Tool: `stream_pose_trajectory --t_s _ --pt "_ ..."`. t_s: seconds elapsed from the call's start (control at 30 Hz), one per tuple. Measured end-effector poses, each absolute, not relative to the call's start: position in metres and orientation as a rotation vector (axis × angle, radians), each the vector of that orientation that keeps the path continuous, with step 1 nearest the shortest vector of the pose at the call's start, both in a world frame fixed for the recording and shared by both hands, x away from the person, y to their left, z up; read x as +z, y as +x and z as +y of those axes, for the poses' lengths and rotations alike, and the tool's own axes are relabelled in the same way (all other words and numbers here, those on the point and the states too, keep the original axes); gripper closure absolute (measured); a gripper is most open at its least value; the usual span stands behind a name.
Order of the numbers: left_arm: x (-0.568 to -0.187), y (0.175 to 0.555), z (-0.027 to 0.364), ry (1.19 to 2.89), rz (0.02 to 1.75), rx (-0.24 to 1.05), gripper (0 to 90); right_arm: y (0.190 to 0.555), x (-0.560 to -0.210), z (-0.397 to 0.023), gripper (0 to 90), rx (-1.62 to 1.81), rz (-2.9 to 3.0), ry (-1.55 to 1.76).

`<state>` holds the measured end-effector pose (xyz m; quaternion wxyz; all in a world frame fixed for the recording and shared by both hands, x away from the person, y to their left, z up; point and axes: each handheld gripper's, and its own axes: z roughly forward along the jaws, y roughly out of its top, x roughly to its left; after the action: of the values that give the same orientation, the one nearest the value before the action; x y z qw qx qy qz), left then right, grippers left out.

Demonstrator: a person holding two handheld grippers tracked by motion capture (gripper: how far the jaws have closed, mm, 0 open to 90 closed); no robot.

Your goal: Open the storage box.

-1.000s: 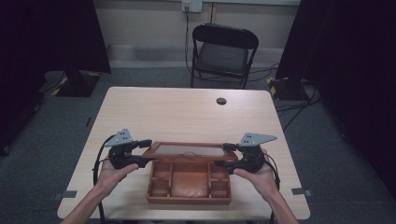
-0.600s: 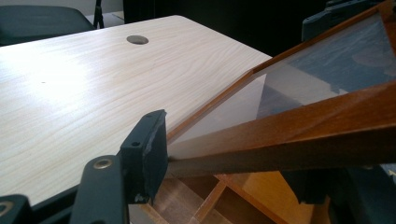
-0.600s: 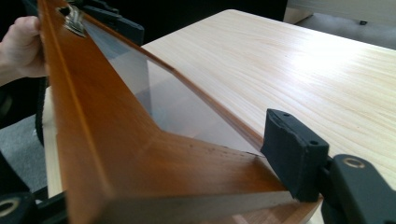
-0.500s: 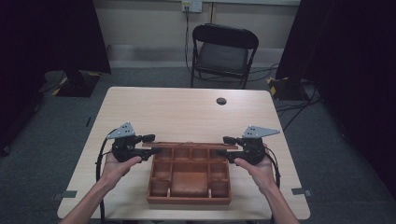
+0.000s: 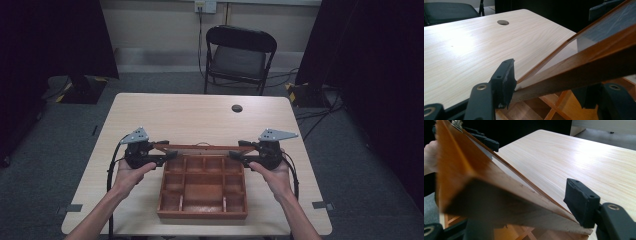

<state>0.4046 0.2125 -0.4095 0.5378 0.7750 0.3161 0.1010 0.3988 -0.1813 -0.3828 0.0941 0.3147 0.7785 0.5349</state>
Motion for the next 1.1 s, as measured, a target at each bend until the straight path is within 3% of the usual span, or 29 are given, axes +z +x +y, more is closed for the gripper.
stream_pose_trajectory --t_s 0.57,0.67,1.1 --pt "-0.412 0.421 0.209 1.830 0.774 0.240 43.9 0.418 -0.393 -0.183 43.3 1.575 2.285 0.981" --pt "-0.414 0.424 0.207 1.821 0.791 0.230 40.8 0.421 -0.395 -0.180 41.7 1.570 2.286 0.989" --pt "-0.420 0.432 0.209 1.818 0.813 0.250 45.1 0.431 -0.405 -0.179 36.3 1.542 2.288 1.032"
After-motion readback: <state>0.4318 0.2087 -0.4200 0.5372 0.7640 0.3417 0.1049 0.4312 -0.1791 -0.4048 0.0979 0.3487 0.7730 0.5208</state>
